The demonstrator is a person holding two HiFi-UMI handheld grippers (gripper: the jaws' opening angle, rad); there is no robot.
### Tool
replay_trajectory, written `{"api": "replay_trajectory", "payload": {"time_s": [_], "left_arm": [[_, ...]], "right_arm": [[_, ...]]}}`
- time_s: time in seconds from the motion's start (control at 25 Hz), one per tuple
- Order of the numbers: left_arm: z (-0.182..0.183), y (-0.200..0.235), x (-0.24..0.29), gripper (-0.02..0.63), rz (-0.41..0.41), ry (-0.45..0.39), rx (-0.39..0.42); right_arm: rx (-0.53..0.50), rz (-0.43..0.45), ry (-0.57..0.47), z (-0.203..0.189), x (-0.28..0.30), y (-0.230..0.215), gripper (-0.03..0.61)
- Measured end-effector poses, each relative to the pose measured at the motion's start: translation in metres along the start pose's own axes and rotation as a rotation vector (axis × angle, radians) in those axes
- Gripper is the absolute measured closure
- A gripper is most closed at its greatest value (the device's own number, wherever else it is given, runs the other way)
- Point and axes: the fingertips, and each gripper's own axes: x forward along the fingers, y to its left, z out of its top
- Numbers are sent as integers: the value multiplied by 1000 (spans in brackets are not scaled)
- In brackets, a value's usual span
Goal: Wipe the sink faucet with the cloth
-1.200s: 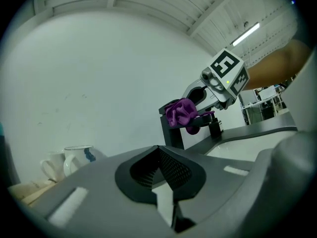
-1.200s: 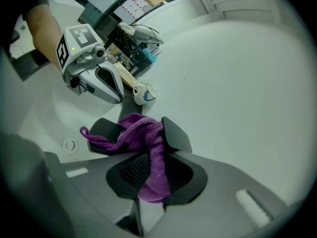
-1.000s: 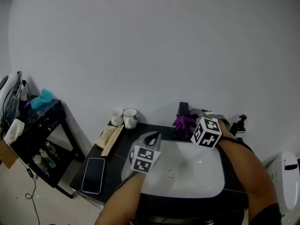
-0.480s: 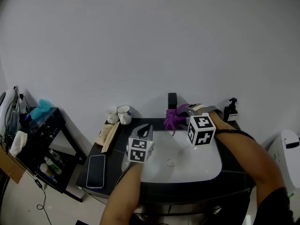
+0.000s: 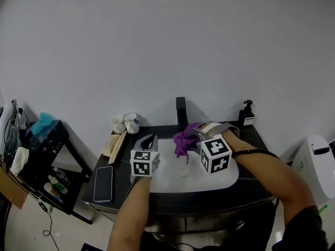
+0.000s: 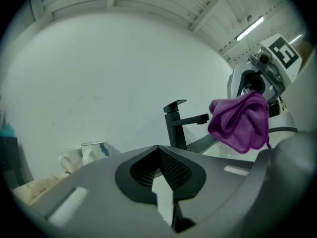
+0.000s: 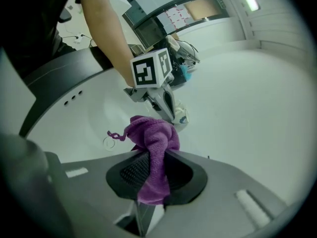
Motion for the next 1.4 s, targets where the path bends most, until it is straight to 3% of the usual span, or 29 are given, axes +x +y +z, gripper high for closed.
{"api": "replay_trajectory", "payload": {"time_s": [0.2,0.48,0.76,1.24,1.4], "left_arm": [[5,1,-7,597,15,-8,-8],[3,-4,1,597,-20,-8,-7],[7,4,19,597,-27,-39,-49],[8,6,27,597,-35,-47,-72],[5,6,27,597,-34,-40,-68]], "right_arm": [[192,-32,36,-28,41,15,503],[441,-247,73,-74,81,-21,500],[402,-312,64,-76,101,-39,499],[382,-158,99,-81,134,-12,499],[376,-147,98,-80,134,-8,499]]}}
